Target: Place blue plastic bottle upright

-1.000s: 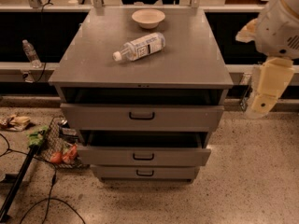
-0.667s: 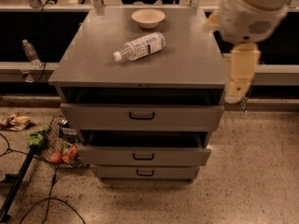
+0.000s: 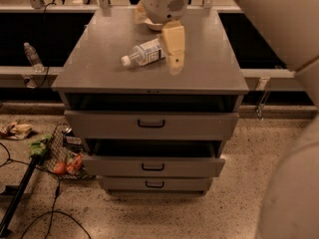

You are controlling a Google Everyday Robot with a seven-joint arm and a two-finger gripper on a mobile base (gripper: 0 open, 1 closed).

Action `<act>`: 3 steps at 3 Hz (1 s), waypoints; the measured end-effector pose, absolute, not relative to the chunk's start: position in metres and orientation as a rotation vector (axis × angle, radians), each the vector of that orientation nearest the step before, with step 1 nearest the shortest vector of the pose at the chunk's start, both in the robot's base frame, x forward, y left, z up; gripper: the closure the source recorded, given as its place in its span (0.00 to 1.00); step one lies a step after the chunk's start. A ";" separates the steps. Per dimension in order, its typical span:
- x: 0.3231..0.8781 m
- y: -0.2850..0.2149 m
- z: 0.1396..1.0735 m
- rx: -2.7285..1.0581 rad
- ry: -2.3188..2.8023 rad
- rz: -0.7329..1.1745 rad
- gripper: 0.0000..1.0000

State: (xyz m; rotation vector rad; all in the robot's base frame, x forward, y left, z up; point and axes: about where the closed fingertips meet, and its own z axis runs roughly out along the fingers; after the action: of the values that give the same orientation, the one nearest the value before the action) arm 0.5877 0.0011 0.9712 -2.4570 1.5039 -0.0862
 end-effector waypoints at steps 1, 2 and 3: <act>0.604 0.013 0.973 -2.424 1.470 -0.110 0.00; 0.639 -0.002 0.959 -2.414 1.479 -0.121 0.00; 0.684 -0.012 0.939 -2.443 1.475 -0.122 0.00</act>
Offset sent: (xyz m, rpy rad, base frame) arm 0.0893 -0.0365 -0.0274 -0.0026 -0.0086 -0.0240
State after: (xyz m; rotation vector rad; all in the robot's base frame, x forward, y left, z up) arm 0.6843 -0.0122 0.9387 -2.4433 1.4748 -0.1222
